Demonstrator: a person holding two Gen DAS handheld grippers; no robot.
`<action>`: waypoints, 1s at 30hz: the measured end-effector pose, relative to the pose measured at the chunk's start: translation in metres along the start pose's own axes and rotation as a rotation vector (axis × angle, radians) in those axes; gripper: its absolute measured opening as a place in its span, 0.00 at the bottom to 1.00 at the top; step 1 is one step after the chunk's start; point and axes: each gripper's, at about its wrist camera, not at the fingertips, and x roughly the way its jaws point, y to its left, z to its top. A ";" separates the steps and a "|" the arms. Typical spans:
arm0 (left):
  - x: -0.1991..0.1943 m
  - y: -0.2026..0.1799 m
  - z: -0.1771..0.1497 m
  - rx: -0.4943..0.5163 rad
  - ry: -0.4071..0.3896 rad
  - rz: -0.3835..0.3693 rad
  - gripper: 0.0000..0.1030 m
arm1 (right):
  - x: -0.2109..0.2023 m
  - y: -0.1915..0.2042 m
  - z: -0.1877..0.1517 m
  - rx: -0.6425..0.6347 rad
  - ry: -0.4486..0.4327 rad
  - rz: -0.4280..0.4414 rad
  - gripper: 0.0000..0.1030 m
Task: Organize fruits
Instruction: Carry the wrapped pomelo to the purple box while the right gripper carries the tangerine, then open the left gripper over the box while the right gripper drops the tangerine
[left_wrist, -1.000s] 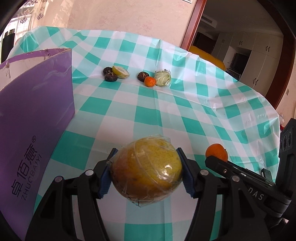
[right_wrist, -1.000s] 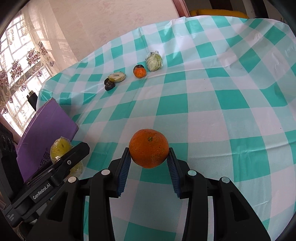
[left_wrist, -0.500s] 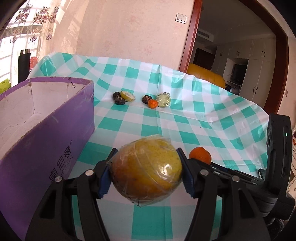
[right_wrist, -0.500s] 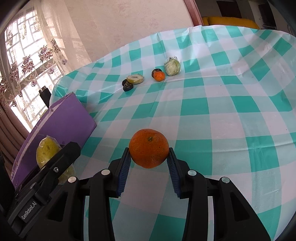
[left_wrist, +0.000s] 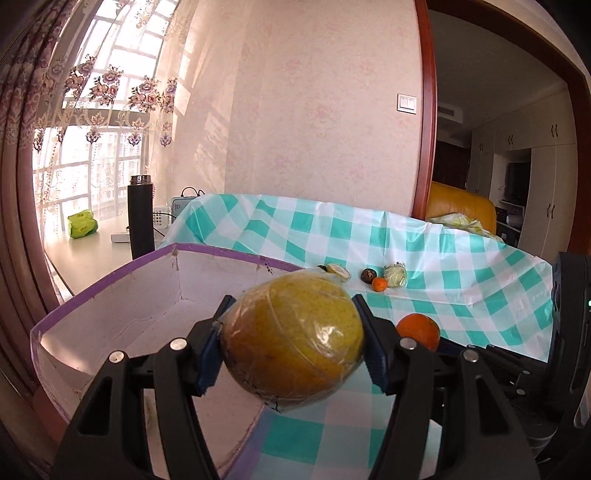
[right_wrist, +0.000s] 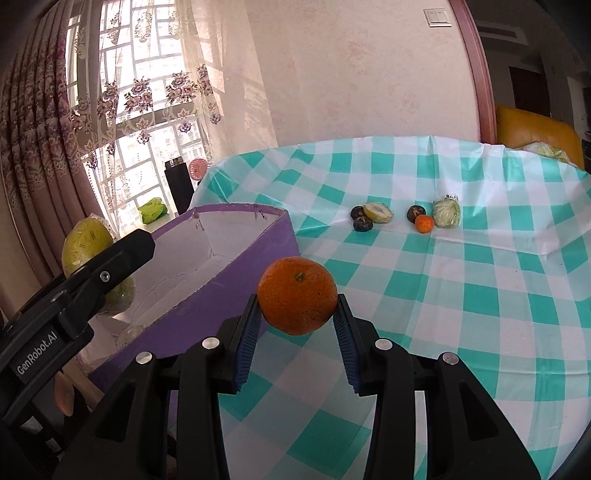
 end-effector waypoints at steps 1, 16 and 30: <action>-0.003 0.007 0.002 0.001 -0.007 0.020 0.61 | 0.001 0.008 0.003 -0.016 -0.002 0.011 0.39; 0.008 0.137 0.006 -0.079 0.154 0.258 0.61 | 0.064 0.121 0.033 -0.282 0.165 0.111 0.39; 0.062 0.180 -0.019 0.084 0.475 0.358 0.61 | 0.152 0.193 -0.005 -0.692 0.521 -0.031 0.39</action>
